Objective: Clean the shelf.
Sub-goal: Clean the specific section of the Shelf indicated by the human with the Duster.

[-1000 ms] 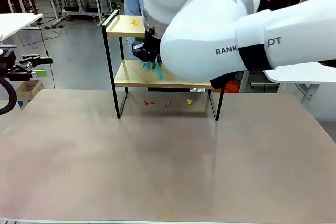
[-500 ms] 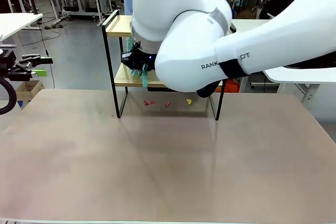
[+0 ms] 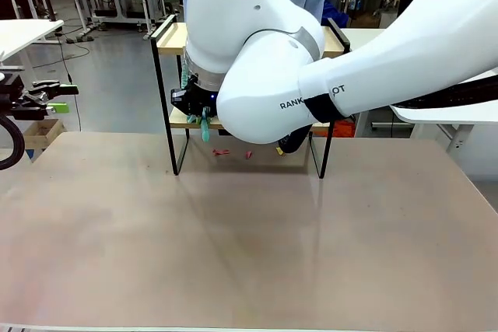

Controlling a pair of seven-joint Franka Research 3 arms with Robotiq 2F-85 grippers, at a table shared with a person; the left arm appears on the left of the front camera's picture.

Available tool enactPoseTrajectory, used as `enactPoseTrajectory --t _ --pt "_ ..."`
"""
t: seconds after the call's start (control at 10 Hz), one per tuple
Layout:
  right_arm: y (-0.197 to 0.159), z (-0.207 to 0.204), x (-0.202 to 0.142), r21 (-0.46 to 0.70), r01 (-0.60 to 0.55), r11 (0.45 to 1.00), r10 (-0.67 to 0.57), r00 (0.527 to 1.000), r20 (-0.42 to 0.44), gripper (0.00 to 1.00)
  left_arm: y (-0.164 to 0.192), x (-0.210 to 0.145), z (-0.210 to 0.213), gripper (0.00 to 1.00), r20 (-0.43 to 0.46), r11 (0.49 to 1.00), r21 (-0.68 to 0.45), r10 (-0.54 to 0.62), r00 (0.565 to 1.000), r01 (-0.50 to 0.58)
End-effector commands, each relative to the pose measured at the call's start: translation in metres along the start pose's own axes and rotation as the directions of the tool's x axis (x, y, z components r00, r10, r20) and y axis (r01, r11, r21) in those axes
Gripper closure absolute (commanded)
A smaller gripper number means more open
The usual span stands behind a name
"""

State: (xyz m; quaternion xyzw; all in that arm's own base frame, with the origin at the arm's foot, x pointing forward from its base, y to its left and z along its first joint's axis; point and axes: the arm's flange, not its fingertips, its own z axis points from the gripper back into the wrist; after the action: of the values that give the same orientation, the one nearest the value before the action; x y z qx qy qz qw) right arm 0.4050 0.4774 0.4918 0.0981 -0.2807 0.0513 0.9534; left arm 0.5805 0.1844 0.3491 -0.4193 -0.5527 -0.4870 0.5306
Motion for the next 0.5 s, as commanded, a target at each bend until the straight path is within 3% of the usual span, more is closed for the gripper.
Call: enactPoseTrajectory --t 0.0,0.2,0.4 --pt "-0.003 -0.001 0.0 -0.002 0.0 1.0 0.0 1.0 -0.002 0.88 0.0 0.003 -0.001 0.0 -0.001 1.0 -0.001 -0.011 1.0 0.011" --pt "-0.001 -0.001 0.0 -0.002 0.0 1.0 0.0 1.0 0.0 0.88 0.0 0.003 -0.001 0.0 -0.001 1.0 -0.001 -0.011 1.0 0.011" --pt "-0.034 0.002 -0.005 -0.082 0.034 0.996 -0.036 0.999 -0.02 0.88 0.0 0.003 -0.001 0.0 -0.001 1.0 -0.001 -0.011 1.0 0.011"
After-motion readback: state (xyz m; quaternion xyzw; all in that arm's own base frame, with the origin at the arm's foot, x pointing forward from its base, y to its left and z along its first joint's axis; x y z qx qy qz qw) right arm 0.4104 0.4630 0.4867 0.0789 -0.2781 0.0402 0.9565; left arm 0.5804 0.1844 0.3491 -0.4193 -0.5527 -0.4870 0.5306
